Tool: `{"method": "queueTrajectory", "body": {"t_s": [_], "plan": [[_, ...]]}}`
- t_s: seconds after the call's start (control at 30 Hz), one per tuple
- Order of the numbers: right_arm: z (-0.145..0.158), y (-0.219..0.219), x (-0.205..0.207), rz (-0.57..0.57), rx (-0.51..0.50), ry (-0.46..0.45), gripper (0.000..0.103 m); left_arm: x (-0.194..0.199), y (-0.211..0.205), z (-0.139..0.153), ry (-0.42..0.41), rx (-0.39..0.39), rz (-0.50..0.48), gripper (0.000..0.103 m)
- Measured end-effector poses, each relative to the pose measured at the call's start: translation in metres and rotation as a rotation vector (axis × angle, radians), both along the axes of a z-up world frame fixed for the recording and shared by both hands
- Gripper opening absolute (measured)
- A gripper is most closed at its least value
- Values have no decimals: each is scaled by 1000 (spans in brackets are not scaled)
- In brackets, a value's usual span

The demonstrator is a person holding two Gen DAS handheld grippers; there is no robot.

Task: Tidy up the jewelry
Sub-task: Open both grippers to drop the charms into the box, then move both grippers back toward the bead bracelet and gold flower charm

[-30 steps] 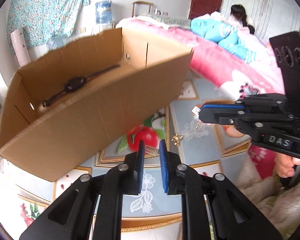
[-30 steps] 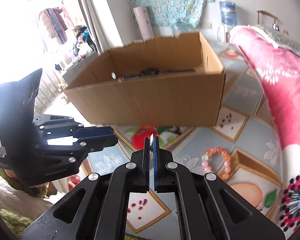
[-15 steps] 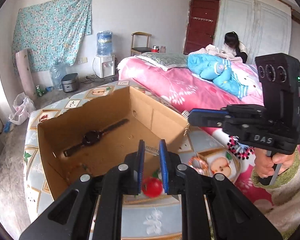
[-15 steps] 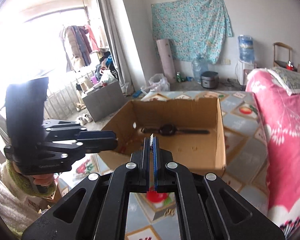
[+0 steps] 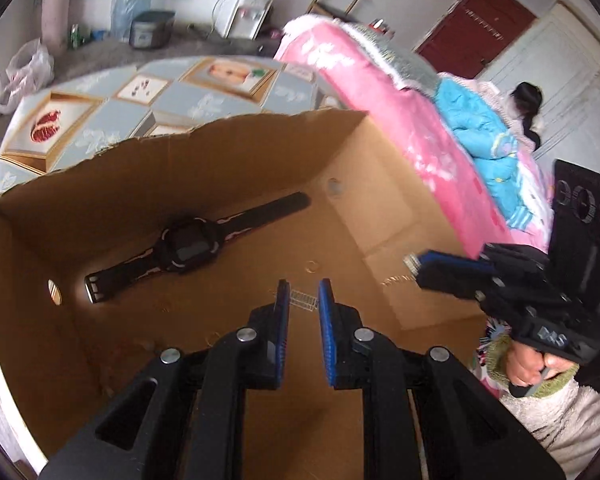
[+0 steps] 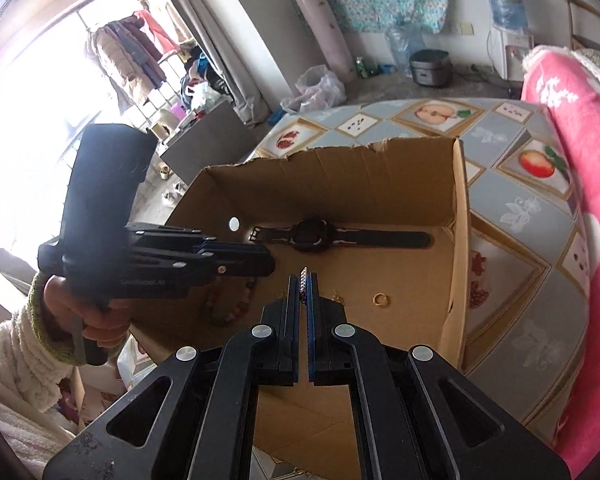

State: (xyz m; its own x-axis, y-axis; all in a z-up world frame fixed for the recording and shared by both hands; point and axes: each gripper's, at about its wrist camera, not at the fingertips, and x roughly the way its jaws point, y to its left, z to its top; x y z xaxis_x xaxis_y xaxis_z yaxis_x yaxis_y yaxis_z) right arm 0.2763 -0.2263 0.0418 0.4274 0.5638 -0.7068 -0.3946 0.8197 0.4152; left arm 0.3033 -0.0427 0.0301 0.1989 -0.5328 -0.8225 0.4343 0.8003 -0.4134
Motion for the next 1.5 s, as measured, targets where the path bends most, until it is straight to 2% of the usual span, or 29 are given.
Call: {"method": "queueTrajectory", "body": {"t_s": [0.1, 0.2, 0.23, 0.3, 0.43, 0.63, 0.77, 0.93, 1.13, 1.3, 1.4, 1.5], "plan": [[-4, 7, 0, 39, -8, 24, 1, 23, -3, -19, 88, 29, 6, 14], [-9, 15, -4, 84, -20, 51, 4, 36, -7, -33, 123, 73, 7, 14], [-11, 17, -4, 94, -25, 62, 5, 40, -8, -39, 164, 74, 10, 14], [-14, 18, -3, 101, -32, 74, 6, 47, -9, -46, 191, 90, 24, 14], [-10, 10, -2, 77, 12, 76, 9, 50, -9, -48, 198, 100, 41, 14], [7, -10, -12, 12, 62, 25, 11, 49, -6, -50, 222, 78, 56, 15], [22, -25, -22, -41, 78, -14, 21, 48, -4, -47, 240, 49, 65, 26], [36, -40, -41, -101, 84, -51, 29, 40, 0, -31, 204, 30, 82, 27], [45, -52, -68, -174, 77, -106, 44, 11, 11, 12, 68, -5, 88, 28], [43, -62, -102, -227, 83, -124, 52, -40, 34, 53, -82, -50, 71, 37], [33, -66, -123, -263, 82, -106, 54, -80, 50, 68, -160, -51, 54, 49], [19, -65, -142, -286, 72, -74, 54, -118, 62, 74, -192, -65, 34, 60]]}}
